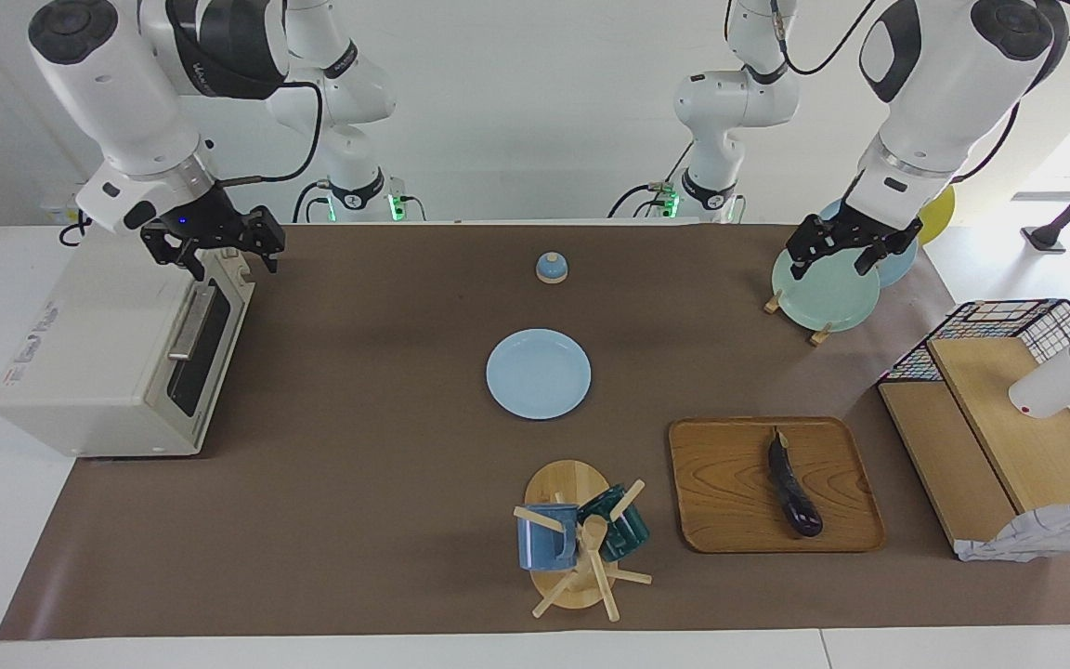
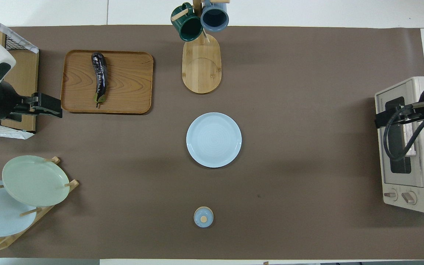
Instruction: Put eggplant into oven
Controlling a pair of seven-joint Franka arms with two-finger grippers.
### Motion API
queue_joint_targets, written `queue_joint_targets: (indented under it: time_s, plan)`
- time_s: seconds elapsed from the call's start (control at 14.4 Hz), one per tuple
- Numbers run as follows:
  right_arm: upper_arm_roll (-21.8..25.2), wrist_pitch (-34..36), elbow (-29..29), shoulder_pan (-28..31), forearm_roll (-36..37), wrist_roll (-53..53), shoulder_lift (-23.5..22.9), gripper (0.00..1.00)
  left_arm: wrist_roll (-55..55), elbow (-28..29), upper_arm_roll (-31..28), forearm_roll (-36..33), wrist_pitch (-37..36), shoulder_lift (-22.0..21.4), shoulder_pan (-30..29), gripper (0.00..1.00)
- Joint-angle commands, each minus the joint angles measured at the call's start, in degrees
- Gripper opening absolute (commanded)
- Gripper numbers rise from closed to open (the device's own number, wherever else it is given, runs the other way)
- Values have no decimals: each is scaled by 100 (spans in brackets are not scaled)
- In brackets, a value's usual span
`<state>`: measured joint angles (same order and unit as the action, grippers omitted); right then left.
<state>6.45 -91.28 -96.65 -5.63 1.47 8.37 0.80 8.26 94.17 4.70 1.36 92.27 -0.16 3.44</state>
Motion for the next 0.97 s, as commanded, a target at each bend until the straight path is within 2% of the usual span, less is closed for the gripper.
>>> queue_joint_targets:
  time_s: [0.0, 0.42, 0.56, 0.7, 0.77, 0.9]
  plan:
    - [6, 13, -20, 27, -33, -55, 34, 100, 53, -13, -4, 66, 97, -28, -28, 100]
    - [14, -39, -82, 36, 11, -3, 61, 100, 18, -4, -4, 57, 168, -28, -28, 100]
    - [23, -127, -195, 141, 20, 373, 96, 99, 18, -4, -4, 57, 273, -10, -37, 100]
    - [23, -408, -520, 168, 37, 858, 218, 16, 9, -4, -4, 57, 448, 112, -28, 100]
    - [23, -530, -608, 255, 37, 903, 262, 0, 1, -39, -4, 57, 545, 243, -28, 100]
    - [23, -855, -1003, 483, 46, 1008, 420, 0, -34, -118, -12, 48, 852, 760, -28, 100]
